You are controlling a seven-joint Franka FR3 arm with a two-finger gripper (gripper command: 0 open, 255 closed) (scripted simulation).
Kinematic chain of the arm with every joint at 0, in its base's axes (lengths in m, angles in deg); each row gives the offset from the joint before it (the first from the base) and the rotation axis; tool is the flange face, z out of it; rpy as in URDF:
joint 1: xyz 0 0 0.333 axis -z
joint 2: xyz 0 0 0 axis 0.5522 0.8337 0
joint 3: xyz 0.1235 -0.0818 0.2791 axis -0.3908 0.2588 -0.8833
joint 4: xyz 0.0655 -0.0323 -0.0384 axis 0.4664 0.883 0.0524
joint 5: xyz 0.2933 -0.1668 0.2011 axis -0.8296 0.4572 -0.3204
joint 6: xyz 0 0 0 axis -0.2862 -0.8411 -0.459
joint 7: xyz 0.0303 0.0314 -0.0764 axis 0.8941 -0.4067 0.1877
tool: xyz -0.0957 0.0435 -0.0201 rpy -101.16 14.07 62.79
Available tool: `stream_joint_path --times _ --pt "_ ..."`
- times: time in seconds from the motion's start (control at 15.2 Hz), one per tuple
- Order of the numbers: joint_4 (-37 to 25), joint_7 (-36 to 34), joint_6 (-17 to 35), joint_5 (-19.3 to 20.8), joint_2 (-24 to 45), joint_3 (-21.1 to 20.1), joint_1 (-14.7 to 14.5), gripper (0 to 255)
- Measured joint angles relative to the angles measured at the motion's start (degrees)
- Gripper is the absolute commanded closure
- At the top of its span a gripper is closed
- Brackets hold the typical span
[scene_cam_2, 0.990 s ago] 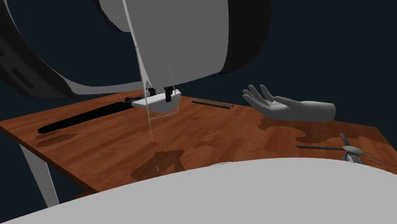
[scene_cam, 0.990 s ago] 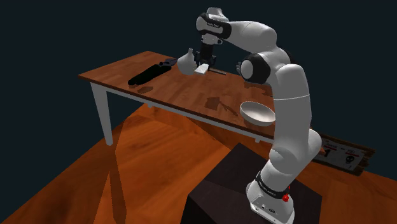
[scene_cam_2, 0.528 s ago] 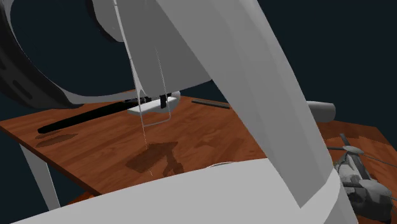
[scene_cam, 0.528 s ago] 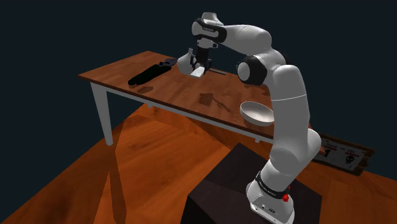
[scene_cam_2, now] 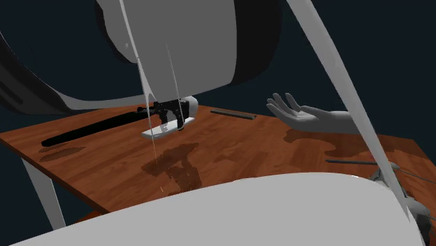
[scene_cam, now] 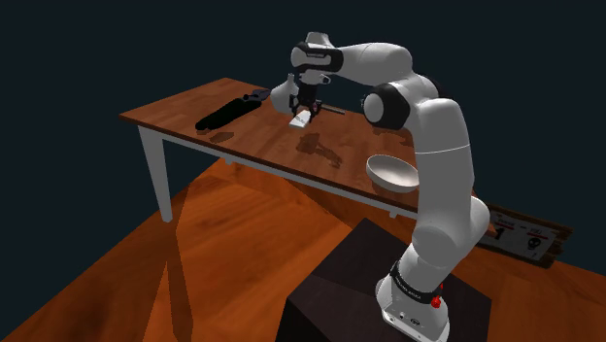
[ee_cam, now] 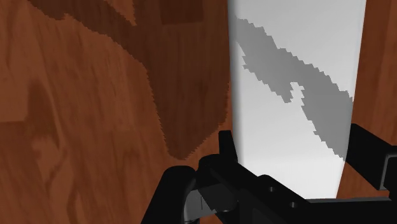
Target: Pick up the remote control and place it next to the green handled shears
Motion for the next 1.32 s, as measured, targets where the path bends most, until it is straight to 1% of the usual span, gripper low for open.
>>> stream_joint_path --times 0.4,0.86,0.92,1.32 --pt "4.71 0.19 4.86 -0.15 0.2 -0.11 -0.42 255" --pt "5.18 0.23 5.61 -0.21 0.45 -0.15 -0.43 255" --pt "5.18 0.23 5.61 -0.21 0.46 -0.15 -0.43 0" --pt "5.16 0.23 5.61 -0.21 0.44 -0.15 -0.43 0"
